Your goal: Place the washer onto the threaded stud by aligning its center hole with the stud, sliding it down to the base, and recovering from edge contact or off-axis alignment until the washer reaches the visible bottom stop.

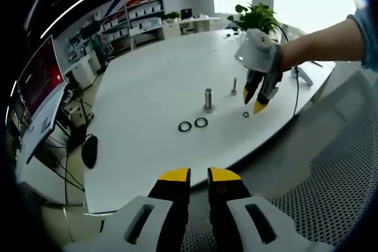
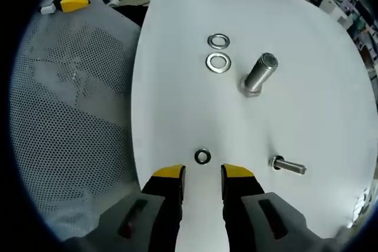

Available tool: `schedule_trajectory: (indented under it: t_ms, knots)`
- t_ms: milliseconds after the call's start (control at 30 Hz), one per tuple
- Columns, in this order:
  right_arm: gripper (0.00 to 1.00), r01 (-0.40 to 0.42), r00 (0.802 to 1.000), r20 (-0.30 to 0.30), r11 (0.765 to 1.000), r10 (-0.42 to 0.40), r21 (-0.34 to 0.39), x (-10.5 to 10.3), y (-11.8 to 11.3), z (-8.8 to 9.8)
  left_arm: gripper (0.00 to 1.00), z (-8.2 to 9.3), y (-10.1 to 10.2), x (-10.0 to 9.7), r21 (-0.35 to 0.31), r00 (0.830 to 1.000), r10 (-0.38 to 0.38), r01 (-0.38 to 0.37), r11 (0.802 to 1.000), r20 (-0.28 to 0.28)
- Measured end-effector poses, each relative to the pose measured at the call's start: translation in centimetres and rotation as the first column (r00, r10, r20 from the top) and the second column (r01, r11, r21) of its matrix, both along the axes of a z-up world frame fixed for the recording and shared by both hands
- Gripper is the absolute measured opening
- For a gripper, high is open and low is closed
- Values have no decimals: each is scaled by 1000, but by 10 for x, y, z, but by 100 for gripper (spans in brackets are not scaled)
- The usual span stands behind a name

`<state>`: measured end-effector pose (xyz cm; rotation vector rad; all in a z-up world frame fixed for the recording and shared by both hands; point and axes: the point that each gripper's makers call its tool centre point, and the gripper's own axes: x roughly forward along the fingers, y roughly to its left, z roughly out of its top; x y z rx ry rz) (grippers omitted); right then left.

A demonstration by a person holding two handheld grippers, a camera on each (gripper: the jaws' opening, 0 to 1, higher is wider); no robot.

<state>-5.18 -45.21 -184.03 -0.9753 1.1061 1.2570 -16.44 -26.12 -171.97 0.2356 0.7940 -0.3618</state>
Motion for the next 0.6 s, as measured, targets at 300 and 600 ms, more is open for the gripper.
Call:
schedule_trajectory:
  t_ms: [300,600]
  knots:
    - [25,-25,1000,12,1000,26,-12,-3,6,-8,9,0,0,0,0,1000,1,-1,1000,0]
    - [24,-53,998,35,998,54,-28,-2,5,-15,9,0,0,0,-1,1000,0,0,1000,-1]
